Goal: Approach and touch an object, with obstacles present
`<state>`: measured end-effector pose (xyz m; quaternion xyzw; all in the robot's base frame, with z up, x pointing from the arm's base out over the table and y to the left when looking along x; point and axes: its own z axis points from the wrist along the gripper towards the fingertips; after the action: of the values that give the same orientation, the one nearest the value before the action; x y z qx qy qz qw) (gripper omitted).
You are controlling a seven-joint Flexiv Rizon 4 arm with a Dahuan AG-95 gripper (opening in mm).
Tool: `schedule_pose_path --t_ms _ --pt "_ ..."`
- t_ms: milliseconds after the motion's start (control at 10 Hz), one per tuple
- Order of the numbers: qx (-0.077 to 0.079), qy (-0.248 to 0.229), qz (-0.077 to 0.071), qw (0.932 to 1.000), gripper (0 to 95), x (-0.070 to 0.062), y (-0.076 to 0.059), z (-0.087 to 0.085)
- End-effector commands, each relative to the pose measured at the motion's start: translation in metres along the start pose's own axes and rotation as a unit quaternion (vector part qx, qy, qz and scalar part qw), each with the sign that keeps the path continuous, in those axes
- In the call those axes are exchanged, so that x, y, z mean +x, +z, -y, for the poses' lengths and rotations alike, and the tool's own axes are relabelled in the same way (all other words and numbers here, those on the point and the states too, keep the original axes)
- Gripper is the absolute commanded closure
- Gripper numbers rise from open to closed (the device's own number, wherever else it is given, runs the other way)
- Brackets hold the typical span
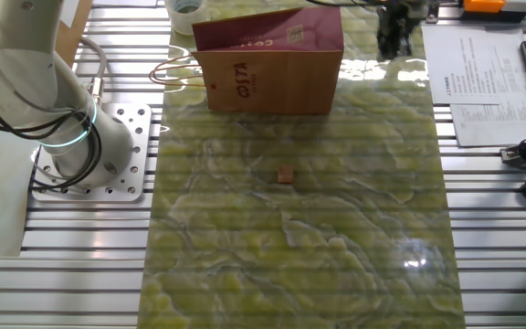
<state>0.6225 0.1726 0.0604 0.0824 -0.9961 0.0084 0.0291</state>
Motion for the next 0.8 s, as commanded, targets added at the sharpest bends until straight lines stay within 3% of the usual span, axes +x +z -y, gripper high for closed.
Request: schedule_pose_path --t_ms 100,400,600,800 --pt "-0.013 -0.073 -0.020 0.9970 95.0 -0.003 -0.004 0.039" --pt "-0.014 -0.108 -0.021 0.9938 95.0 0.008 -0.004 0.085" --pt "-0.012 -0.116 -0.025 0.9928 95.0 0.024 0.002 0.108" --pt "-0.012 -0.142 -0.025 0.9894 95.0 0.049 0.009 0.136"
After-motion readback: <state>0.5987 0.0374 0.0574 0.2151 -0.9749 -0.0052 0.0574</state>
